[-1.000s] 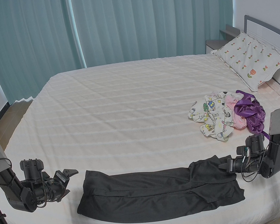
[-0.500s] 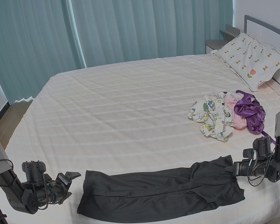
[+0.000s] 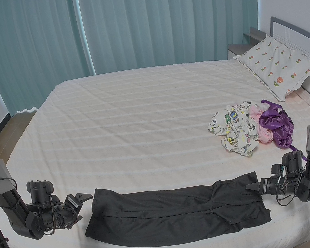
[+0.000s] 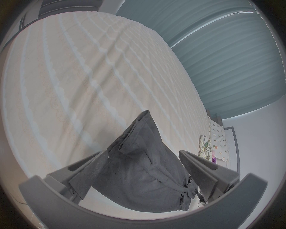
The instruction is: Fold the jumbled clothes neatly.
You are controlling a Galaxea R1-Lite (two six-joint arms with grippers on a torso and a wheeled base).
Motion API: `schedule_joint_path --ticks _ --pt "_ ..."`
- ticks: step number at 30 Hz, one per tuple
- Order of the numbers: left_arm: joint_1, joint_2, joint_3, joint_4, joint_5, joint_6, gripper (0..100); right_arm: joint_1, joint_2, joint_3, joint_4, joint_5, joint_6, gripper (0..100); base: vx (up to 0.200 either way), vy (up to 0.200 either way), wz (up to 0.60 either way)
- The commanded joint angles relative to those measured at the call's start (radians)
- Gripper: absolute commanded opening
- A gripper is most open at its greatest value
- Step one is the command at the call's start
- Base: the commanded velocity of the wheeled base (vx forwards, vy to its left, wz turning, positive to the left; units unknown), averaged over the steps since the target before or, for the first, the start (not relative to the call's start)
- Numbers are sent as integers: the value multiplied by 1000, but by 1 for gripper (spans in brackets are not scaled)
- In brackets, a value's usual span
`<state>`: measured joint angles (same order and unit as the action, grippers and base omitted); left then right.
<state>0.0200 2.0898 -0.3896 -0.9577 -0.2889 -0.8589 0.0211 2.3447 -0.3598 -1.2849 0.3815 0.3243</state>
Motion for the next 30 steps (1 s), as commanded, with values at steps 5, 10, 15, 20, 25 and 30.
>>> schedule_joint_path --ticks 5,10,15,20,25,30 --pt "-38 1 57 -53 -1 -2 100 19 -93 73 -50 -42 176 100 0 0 0" --pt "-51 1 81 -87 -1 -5 100 109 -110 185 -114 -168 334 100 -200 0 0" --pt "-52 1 89 -87 -1 -5 100 132 -76 226 -183 -260 455 100 -160 0 0" --pt "-52 1 89 -87 -1 -8 100 166 -53 260 -240 -293 547 100 0 0 0" --pt "-52 3 90 -87 -1 -11 100 204 13 231 -275 -346 598 100 0 0 0" --pt "-52 15 89 -87 -1 -8 100 264 58 202 -277 -398 633 100 0 0 0"
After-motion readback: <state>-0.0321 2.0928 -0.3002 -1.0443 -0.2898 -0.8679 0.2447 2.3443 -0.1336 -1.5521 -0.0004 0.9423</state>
